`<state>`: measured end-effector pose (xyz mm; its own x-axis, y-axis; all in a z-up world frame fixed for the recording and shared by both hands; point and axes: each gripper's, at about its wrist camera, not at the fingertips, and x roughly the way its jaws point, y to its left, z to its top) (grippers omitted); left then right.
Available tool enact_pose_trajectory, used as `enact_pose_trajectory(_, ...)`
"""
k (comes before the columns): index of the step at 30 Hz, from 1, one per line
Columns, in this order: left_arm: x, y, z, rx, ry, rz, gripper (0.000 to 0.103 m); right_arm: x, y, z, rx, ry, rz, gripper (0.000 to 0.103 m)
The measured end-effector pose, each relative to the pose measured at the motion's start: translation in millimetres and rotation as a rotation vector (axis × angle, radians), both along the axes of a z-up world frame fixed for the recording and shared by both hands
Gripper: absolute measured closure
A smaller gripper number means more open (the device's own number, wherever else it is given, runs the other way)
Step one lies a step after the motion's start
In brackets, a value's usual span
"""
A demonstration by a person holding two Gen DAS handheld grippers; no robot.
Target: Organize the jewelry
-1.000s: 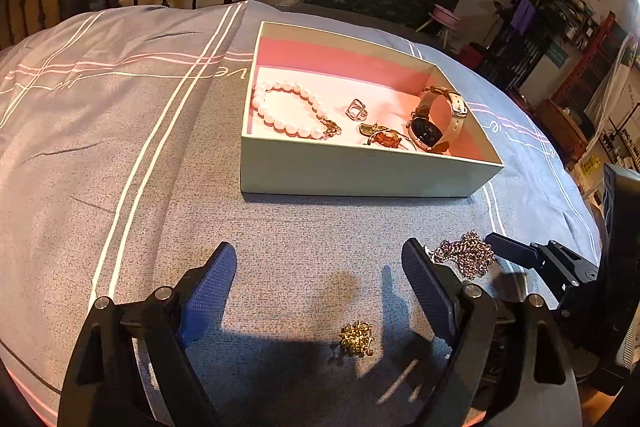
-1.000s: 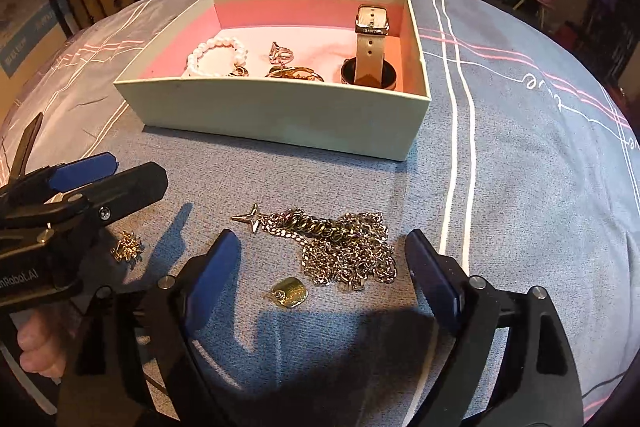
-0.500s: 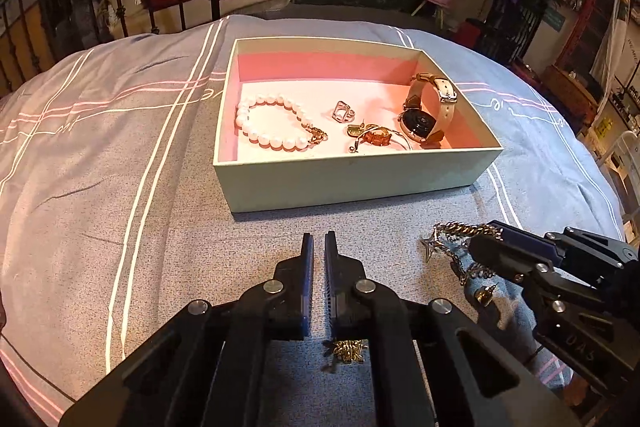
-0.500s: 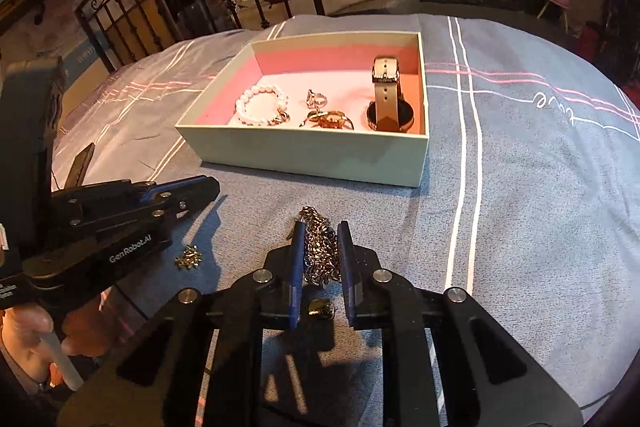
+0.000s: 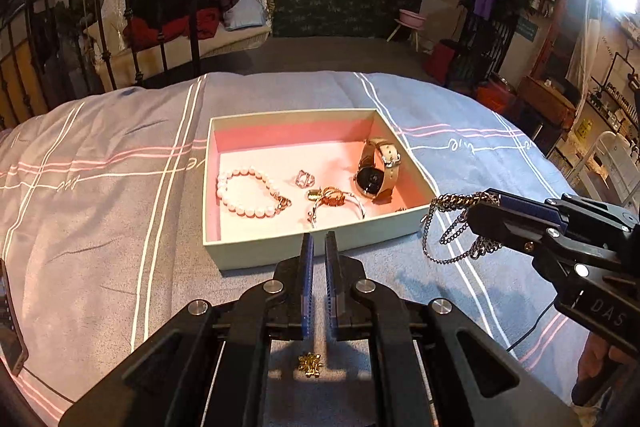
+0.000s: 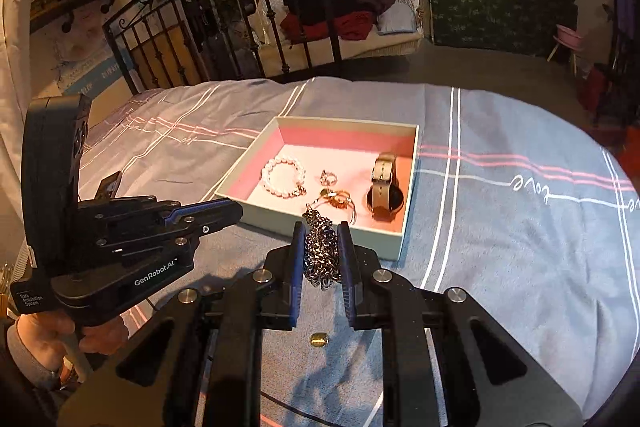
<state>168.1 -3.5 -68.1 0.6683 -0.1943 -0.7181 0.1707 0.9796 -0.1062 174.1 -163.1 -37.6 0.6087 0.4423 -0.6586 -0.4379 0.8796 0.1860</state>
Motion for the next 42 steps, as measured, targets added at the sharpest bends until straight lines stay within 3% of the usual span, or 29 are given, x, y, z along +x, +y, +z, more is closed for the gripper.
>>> enact_pose_trajectory(8,20,-2,28,-0.015,-0.046,0.012,0.097,22,2,27,0.006,-0.053,0.005,0.086)
enact_pose_trajectory(18,57,5,47,0.01,-0.077,0.061,0.097,56,15,31,0.02,-0.062,-0.009,0.086)
enact_pose_trajectory(42,96,3,29,0.027,-0.001,0.112,0.097,108,33,5,-0.018,-0.004,0.006,0.086)
